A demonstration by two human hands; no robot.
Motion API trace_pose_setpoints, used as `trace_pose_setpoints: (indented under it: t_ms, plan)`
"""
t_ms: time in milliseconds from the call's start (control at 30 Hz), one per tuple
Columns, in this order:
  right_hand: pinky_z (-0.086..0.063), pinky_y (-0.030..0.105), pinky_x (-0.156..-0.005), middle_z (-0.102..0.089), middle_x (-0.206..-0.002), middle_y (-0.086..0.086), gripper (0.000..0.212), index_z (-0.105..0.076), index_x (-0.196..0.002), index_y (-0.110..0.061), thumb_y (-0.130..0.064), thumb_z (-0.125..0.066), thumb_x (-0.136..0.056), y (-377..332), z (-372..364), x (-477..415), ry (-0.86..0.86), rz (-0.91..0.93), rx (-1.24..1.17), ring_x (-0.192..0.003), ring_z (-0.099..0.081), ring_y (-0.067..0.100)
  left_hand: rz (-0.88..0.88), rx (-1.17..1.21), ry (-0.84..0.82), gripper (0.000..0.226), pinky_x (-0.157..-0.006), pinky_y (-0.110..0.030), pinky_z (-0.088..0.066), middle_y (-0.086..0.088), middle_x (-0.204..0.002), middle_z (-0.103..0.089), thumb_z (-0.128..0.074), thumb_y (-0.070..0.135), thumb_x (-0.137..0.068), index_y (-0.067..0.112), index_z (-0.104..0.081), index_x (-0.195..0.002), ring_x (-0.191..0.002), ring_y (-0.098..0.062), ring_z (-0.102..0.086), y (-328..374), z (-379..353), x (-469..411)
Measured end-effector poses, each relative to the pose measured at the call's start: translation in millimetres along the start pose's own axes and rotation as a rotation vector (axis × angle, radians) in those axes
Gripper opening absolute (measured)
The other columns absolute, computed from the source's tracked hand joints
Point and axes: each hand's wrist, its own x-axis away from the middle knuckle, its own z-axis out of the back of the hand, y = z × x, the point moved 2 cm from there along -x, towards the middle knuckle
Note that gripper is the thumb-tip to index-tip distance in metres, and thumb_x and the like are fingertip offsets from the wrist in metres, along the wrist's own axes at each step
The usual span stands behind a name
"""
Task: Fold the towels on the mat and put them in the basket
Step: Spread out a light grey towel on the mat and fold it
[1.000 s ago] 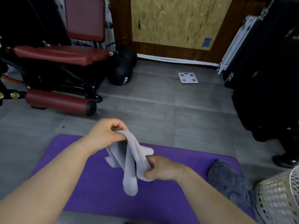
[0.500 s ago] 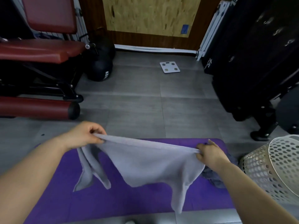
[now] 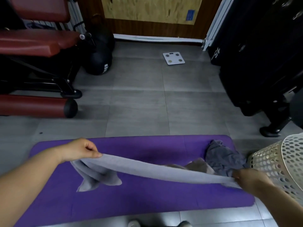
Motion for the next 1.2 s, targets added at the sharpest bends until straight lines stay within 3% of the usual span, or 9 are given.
trace_pose_setpoints:
  t_ms: [100,267,433,567,767,900,967,1067,1200]
  plan:
    - [-0.039,0.025,-0.097,-0.051,-0.135,0.002,0.037,-0.047,-0.131,-0.025,-0.031,-0.029,-0.099,-2.7,7.5,-39.1,-0.022,-0.094,-0.002,-0.123,-0.050,0.019,0.004,-0.095,0.033,0.022,-0.055,-0.007,-0.038,0.017,-0.049,-0.061,-0.070,0.016,-0.078,0.022,-0.065,-0.058,-0.059,0.004,-0.055,7.5,-4.2,-38.3]
    - [-0.043,0.030,-0.092,-0.055,-0.128,0.009,0.034,-0.052,-0.124,-0.018,-0.021,-0.031,-0.098,10.9,30.1,-113.2,0.186,-0.235,-0.121,-0.115,-0.054,0.026,-0.059,-0.079,0.511,0.016,-0.063,-0.019,-0.039,-0.008,-0.081,-0.065,-0.070,0.017,-0.079,0.002,-0.072,-0.083,-0.080,-0.018,-0.054,24.8,2.4,-103.8]
    - [-0.040,0.031,-0.077,-0.058,-0.119,0.019,0.029,-0.058,-0.116,-0.012,-0.017,-0.038,-0.095,32.9,44.7,-141.3,0.364,-0.264,-0.250,-0.106,-0.056,0.035,-0.129,-0.074,0.674,0.017,-0.075,-0.033,-0.041,-0.009,-0.080,-0.062,-0.070,0.021,-0.078,0.004,-0.071,-0.081,-0.082,-0.024,-0.055,32.2,-7.0,-121.9]
    - [-0.035,0.031,-0.069,-0.061,-0.110,0.024,0.027,-0.060,-0.107,-0.002,-0.015,-0.041,-0.093,43.3,3.3,-157.9,0.413,-0.233,-0.349,-0.098,-0.058,0.038,-0.152,-0.179,0.613,0.010,-0.064,-0.028,-0.037,0.008,-0.071,-0.055,-0.069,0.025,-0.079,0.020,-0.067,-0.070,-0.076,-0.020,-0.053,11.3,-49.2,-124.7]
    - [-0.046,0.031,-0.076,-0.065,-0.111,0.019,0.030,-0.061,-0.111,-0.005,-0.019,-0.041,-0.095,17.0,-163.9,-257.5,0.245,-0.203,-0.261,-0.101,-0.062,0.032,-0.209,-0.396,0.580,0.013,-0.056,-0.030,-0.043,-0.002,-0.074,-0.069,-0.072,0.030,-0.076,0.036,-0.061,-0.078,-0.069,-0.028,-0.064,-85.5,-185.0,-205.5]
    - [-0.044,0.028,-0.074,-0.063,-0.117,0.007,0.030,-0.057,-0.112,-0.014,-0.025,-0.034,-0.097,-17.6,-287.7,-326.5,0.167,-0.163,-0.193,-0.105,-0.060,0.026,-0.318,-0.573,0.481,0.019,-0.037,-0.027,-0.043,0.000,-0.060,-0.067,-0.068,0.042,-0.070,0.025,-0.063,-0.060,-0.046,-0.025,-0.063,-160.2,-278.4,-279.5]
    - [-0.044,0.026,-0.078,-0.060,-0.121,0.004,0.031,-0.055,-0.117,-0.017,-0.025,-0.031,-0.098,-36.5,-348.6,-357.5,0.067,-0.126,-0.125,-0.109,-0.058,0.023,-0.266,-0.741,0.321,0.016,-0.045,-0.026,-0.045,0.004,-0.070,-0.066,-0.076,0.028,-0.072,0.029,-0.063,-0.063,-0.060,-0.020,-0.067,-185.8,-322.4,-312.3]
    - [-0.043,0.023,-0.091,-0.054,-0.129,-0.002,0.032,-0.053,-0.121,-0.025,-0.028,-0.031,-0.099,-62.8,-429.0,-394.1,-0.154,-0.067,-0.117,-0.117,-0.053,0.017,-0.147,-0.988,-0.068,0.031,-0.072,-0.022,-0.040,0.008,-0.097,-0.056,-0.036,0.048,-0.094,0.036,-0.043,-0.066,-0.098,-0.005,-0.057,-242.2,-387.8,-358.8]
    - [-0.041,0.027,-0.081,-0.061,-0.119,0.001,0.023,-0.058,-0.099,-0.032,-0.048,-0.044,-0.091,-68.5,-476.9,-429.5,-0.011,-0.222,-0.512,-0.110,-0.057,0.022,-0.249,-1.028,-0.183,0.064,-0.074,-0.020,-0.043,0.008,-0.101,-0.065,-0.014,0.069,-0.081,0.027,-0.062,-0.089,-0.092,-0.001,-0.059,-280.1,-439.1,-418.2]
